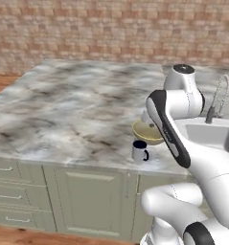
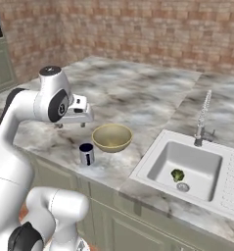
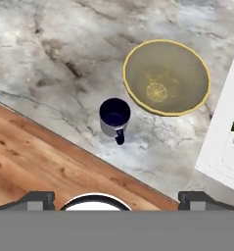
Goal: Clear the mugs and bowl far away from the sink.
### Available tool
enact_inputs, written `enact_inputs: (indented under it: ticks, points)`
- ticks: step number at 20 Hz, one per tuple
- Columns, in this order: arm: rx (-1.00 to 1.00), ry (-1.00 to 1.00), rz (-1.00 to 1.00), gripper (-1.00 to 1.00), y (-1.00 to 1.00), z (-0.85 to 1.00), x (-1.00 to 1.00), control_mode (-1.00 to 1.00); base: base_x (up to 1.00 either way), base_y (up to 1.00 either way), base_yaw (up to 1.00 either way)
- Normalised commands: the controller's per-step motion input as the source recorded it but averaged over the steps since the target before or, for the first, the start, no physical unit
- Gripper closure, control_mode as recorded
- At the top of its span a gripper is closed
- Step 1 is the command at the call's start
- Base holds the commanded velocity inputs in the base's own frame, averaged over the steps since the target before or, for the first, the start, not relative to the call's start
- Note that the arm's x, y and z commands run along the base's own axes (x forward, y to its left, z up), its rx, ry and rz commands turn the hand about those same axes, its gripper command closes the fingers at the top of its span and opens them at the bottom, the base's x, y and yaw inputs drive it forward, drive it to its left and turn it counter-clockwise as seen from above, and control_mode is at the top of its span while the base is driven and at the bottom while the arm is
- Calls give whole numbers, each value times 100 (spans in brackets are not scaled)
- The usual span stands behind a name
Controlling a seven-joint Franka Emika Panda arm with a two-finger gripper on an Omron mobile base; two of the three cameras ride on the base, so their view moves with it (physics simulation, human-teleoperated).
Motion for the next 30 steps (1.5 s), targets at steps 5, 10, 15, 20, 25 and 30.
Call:
enact_inputs:
  ticks: [5, 10, 15, 20, 25, 30]
  points:
    - [0, 0, 0, -100, 0, 0, 0, 100, 0, -25, 31]
    - [0, 0, 0, -100, 0, 0, 0, 100, 0, -18, 29]
    - [0, 0, 0, -100, 0, 0, 0, 100, 1, -23, 24]
    - [1, 2, 3, -100, -20, -11, 0, -100, 0, -16, 3]
    - [0, 6, 2, -100, -16, -33, 4, -100, 0, 0, 0]
    - [0, 10, 0, -100, -9, -46, 6, -100, 0, 0, 0]
